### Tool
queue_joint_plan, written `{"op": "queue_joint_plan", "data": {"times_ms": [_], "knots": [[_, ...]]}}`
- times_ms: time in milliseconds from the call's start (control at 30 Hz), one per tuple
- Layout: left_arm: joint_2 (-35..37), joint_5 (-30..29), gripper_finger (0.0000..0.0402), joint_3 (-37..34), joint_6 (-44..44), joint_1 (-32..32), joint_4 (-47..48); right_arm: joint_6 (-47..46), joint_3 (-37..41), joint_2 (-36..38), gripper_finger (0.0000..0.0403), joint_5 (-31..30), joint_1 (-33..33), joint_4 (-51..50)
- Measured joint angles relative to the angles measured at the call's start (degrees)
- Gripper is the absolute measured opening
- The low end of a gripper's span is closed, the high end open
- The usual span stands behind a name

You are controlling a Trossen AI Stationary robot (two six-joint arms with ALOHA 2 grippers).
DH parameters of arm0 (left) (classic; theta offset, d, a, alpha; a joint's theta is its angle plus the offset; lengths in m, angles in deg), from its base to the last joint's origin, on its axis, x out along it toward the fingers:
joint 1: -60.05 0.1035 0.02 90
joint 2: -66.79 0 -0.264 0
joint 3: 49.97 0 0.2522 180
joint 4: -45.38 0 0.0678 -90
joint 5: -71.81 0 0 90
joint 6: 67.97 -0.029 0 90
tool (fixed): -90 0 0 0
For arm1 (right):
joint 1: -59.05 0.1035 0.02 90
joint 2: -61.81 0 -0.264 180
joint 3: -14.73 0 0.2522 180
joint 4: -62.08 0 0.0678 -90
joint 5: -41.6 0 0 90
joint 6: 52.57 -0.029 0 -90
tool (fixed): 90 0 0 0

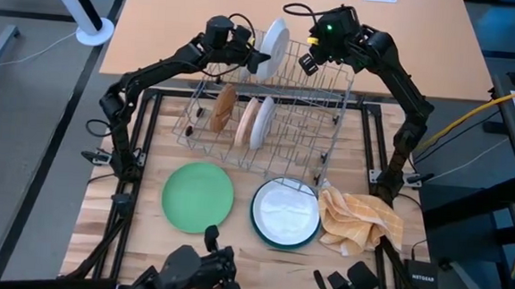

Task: Sort dishes
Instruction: Put the left white plate in the dish rack

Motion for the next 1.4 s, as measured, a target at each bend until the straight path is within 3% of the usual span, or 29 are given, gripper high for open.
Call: {"op": "queue_joint_plan", "data": {"times_ms": [800,1133,1400], "knots": [[-3.8,-5.1,0.0009,0.0,-0.6,0.2,0.8,-0.4,0.0,-0.1,0.0120,0.5,0.0,0.0],[-6.5,-6.9,0.0044,0.0,-1.4,-0.7,0.7,-0.4,0.0,-0.1,0.0120,0.6,0.0,-0.1],[-6.7,-7.3,0.0048,0.1,-0.2,-0.9,0.3,-0.4,0.0,-0.1,0.0120,0.6,0.0,-0.5]]}}
